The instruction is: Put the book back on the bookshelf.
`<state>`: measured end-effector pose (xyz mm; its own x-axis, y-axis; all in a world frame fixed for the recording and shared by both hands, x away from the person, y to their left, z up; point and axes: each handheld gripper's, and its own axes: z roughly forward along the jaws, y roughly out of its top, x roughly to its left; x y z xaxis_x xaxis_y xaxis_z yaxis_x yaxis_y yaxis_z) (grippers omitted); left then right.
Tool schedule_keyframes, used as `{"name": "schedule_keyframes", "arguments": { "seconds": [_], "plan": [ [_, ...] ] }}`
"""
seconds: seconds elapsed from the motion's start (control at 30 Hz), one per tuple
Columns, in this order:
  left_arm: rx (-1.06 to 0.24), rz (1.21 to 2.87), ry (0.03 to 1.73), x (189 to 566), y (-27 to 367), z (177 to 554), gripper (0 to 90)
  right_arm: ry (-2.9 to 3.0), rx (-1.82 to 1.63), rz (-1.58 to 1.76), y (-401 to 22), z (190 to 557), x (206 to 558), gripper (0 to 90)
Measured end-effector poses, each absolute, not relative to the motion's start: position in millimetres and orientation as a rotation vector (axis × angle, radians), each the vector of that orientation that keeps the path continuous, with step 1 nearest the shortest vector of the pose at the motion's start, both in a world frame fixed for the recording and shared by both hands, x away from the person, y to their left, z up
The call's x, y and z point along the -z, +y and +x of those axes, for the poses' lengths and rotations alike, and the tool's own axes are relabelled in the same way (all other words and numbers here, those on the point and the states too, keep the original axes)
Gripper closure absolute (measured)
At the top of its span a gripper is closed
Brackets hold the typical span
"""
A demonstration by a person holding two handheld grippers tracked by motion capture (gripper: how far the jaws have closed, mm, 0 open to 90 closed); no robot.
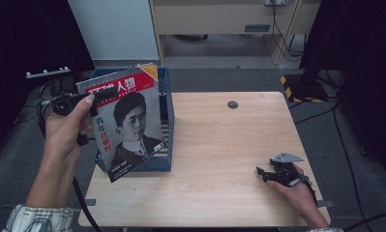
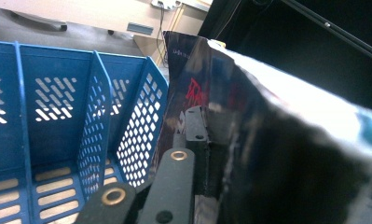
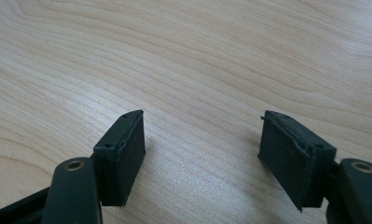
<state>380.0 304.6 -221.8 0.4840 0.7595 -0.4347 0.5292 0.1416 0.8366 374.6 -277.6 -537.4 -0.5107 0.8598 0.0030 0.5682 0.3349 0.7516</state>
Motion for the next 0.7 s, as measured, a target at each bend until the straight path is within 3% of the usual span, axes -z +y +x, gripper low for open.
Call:
{"name": "schedule_keyframes", "arguments": {
  "seconds": [0.7],
  "plan": [
    [-0.317, 1.478, 1.231, 220.2, 341.7, 380.4, 86.5, 2.208, -1.003, 1.259, -277.5, 374.7, 537.4, 31.3]
  ]
}}
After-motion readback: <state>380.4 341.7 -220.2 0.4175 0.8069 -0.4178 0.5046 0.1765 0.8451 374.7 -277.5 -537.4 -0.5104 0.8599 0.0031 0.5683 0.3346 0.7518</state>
